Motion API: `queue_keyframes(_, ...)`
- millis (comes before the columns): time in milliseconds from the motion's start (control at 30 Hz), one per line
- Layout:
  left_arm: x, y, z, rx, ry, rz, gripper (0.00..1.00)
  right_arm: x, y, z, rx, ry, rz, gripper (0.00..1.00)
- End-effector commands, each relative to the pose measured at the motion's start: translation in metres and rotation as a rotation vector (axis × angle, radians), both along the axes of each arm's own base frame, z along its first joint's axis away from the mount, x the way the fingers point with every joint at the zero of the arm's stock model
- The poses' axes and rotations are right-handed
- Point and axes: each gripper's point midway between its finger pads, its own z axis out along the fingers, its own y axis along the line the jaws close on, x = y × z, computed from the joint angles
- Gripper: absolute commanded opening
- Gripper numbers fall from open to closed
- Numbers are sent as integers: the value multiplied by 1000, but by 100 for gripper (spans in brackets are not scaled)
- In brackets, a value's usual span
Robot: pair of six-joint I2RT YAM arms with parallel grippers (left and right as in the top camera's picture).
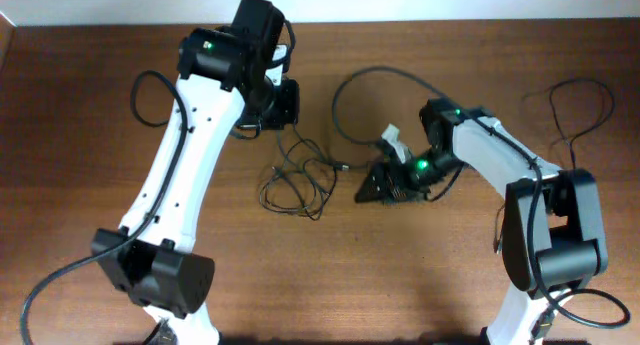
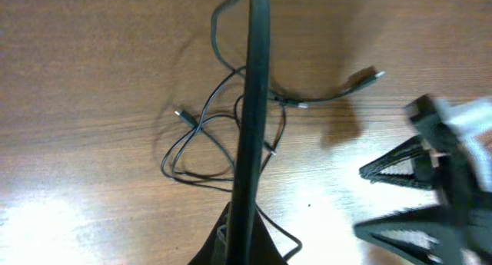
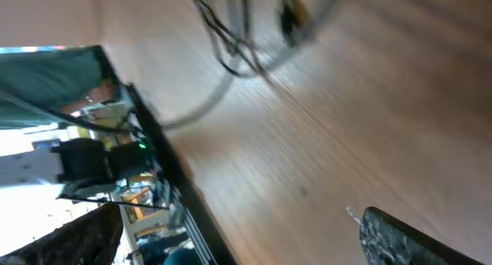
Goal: Untangle cables
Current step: 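Grasp cables in the pile with both grippers near the center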
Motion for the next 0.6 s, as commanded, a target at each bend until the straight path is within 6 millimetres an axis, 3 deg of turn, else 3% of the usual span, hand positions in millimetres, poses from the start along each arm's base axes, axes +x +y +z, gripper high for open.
queue_keyframes(0,4,14,-24,93,61,37,0,15,19,30,151,-65,-9,98)
queue_keyframes(133,-3,22,-51,163,159,-25,0,30,27,31,143,-20,-93,98)
queue_keyframes(167,-4,30,-61,180,202,-55,0,34,34,32,141,-1,-119,85)
queue_keyframes(267,-3,32,-68,88,239,-117,0,39,52,33,148,-13,-120,73)
queue_keyframes(333,-3,30,-68,-24,253,-171,0,40,66,27,125,-3,-131,43)
queue_keyframes(367,-1,34,-69,-49,261,-164,0,41,71,20,88,-1,-145,38)
queue_keyframes(467,3,52,-83,-54,305,-116,0,34,91,-1,-16,-44,-123,38)
queue_keyframes(567,2,52,-93,-53,330,-115,0,31,95,-18,-127,-63,-139,49)
